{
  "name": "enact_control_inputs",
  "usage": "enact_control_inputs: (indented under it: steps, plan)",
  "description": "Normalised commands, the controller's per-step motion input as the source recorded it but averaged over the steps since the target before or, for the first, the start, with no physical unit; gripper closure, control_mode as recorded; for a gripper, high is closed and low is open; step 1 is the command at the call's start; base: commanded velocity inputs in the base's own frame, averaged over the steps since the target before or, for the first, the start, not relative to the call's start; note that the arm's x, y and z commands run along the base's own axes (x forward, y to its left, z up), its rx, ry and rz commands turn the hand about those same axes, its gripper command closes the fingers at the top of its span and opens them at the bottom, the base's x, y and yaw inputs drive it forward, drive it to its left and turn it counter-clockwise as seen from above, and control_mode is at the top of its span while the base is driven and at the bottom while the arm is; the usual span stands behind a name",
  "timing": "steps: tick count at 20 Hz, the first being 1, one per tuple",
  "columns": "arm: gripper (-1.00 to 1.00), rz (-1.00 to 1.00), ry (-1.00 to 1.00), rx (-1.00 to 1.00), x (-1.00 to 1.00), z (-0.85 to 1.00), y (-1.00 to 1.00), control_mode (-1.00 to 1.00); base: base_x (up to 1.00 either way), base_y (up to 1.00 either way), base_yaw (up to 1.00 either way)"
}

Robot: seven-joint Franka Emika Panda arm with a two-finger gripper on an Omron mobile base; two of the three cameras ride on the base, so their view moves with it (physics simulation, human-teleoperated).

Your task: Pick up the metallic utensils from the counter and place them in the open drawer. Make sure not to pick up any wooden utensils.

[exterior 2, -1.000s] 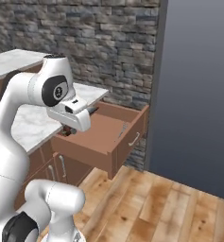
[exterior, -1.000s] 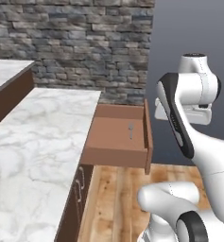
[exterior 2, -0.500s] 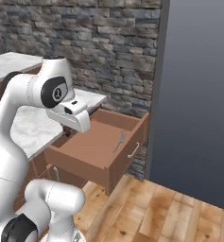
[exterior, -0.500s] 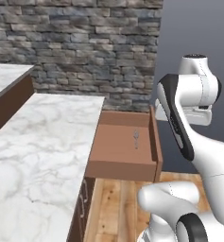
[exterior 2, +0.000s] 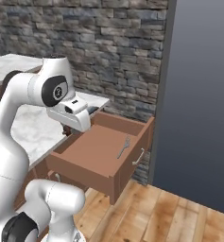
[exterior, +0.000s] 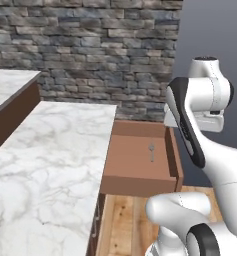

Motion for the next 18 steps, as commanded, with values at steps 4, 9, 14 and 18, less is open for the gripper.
enact_control_inputs:
  steps: [4, 9, 14, 18]
  plan:
    - [1.00, 0.01, 0.00, 0.00, 0.39, 0.00, 0.19, -1.00, 0.09, 0.07, 0.00]
    - [1.00, 0.12, 0.00, 0.00, 0.76, -0.08, 0.11, -1.00, 0.00, 0.00, 0.00]
    - [1.00, 0.16, 0.05, 0.00, 0.78, -0.33, 0.00, -1.00, 0.00, 0.00, 0.00]
    - [1.00, 0.04, 0.17, 0.00, 0.94, -0.70, 0.00, -1.00, 0.00, 0.00, 0.00]
